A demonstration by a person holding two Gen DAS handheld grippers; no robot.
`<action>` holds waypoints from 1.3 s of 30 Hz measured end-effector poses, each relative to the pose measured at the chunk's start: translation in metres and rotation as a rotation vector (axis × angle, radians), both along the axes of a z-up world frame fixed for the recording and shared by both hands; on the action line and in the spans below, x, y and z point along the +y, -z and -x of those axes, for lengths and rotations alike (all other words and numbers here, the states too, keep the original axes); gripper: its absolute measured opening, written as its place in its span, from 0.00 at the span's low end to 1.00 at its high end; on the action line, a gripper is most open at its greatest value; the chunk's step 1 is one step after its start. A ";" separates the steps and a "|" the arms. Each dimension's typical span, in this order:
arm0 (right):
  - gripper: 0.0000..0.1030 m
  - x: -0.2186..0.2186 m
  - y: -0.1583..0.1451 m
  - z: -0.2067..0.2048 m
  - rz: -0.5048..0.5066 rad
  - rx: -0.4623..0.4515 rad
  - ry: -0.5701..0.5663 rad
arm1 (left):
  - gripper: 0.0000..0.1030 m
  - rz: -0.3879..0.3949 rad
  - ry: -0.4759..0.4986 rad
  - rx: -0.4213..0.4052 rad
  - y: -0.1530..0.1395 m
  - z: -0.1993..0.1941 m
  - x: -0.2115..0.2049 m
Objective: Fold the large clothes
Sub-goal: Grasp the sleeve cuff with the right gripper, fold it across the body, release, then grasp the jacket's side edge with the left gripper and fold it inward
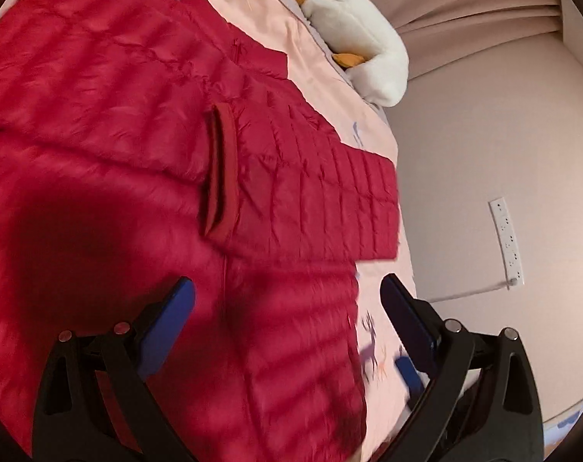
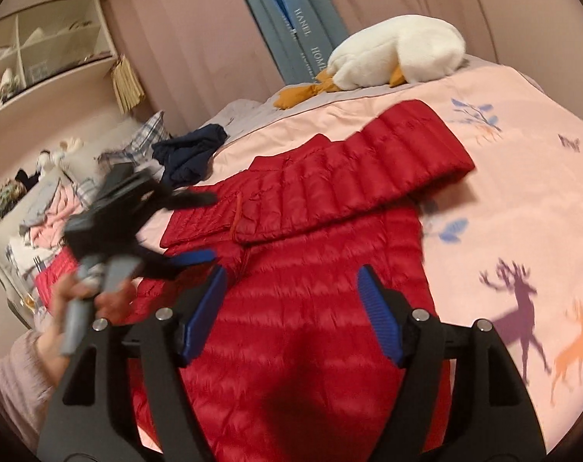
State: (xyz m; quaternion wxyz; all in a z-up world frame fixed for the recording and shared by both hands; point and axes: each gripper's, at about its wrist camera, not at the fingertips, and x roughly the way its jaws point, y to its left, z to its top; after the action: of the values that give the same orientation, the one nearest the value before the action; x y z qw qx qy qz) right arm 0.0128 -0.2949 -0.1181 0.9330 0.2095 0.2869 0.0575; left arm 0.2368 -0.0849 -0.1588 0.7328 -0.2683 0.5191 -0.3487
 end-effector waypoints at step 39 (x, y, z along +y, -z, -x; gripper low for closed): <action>0.70 -0.045 0.013 0.039 -0.112 -0.026 0.096 | 0.11 -0.307 -0.312 -0.381 -0.133 -0.035 0.059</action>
State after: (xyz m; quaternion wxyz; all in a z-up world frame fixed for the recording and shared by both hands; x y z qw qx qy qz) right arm -0.0262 -0.3400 -0.1311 0.9251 0.2742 0.2607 0.0315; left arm 0.2718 -0.0255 -0.0254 0.8938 -0.1604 0.3715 -0.1932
